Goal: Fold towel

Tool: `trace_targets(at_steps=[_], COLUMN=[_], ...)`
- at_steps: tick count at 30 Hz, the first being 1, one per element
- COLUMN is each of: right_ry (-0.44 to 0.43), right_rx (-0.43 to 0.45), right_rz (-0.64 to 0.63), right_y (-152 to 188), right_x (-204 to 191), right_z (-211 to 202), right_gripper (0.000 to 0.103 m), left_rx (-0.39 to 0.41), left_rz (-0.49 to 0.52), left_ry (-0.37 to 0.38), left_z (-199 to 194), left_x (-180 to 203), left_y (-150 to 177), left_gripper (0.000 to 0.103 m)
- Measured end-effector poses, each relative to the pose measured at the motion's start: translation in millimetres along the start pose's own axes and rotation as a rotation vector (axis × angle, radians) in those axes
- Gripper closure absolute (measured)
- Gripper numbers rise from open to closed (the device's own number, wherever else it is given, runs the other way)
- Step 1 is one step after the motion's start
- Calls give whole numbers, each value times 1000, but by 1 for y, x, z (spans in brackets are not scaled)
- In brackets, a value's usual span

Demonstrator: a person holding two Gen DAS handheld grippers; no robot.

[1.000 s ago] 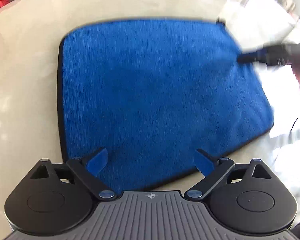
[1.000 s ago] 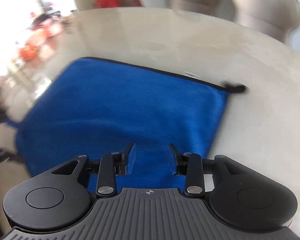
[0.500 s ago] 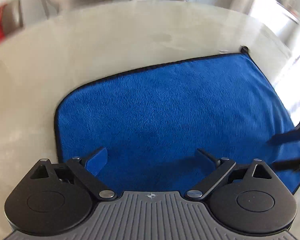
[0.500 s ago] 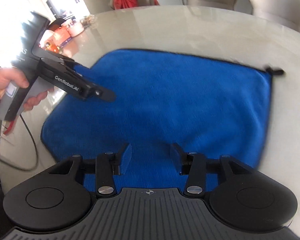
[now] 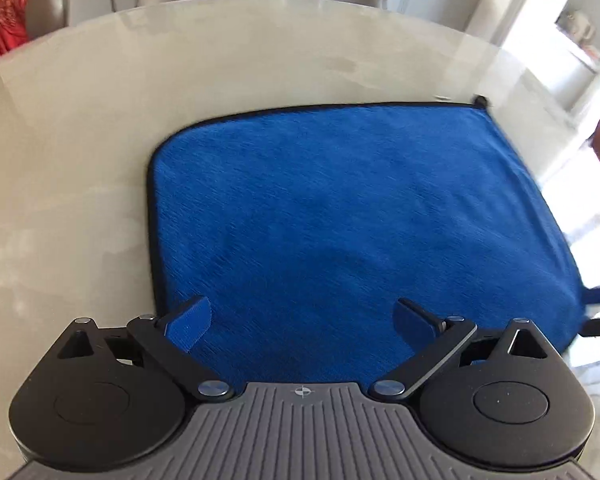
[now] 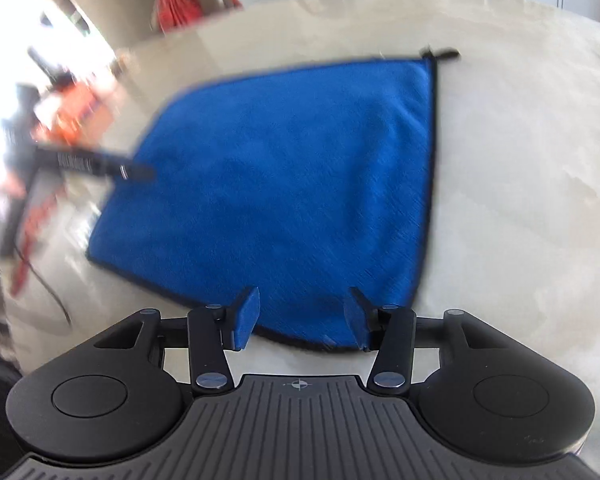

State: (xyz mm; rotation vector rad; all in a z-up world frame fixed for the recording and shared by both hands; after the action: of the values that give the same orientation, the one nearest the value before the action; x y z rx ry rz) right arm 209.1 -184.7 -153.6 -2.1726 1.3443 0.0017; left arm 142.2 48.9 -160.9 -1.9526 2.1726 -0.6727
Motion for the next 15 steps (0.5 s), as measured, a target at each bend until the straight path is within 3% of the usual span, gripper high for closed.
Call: trace_targets(at_steps=[3,8,11,15], right_ry=[39,121,118,76], right_rx=[-15,-31,-20,38], right_rz=[-51,-92,-8,-19], right_y=[8,23,18,4], right_x=[-2,7,8,-10], right_z=[6,-8,-10,0], right_gripper=[33,33,33,33], left_rx=[-20,-41,-4,50], left_rz=[47,49,29,55], left_ry=[-28,-52,-26,5], left_z=[3,-6,-9,-3], left_x=[2,-6,-7,9], left_y=[7,15,2,-26], left_gripper=[3,4,4,4])
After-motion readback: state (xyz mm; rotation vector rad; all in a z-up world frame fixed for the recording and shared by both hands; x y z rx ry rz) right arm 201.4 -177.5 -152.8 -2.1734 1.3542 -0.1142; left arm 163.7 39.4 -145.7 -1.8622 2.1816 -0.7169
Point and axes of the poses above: each gripper's, at about its wrist camera, not at the fingertips, and z roughly the way its jaws point, x to its right, y to its underside, the point moved 10 cm from there along z, roughly the way its jaws point, and after that the axes turned 4 degrees about y, right-handed, at the moved point
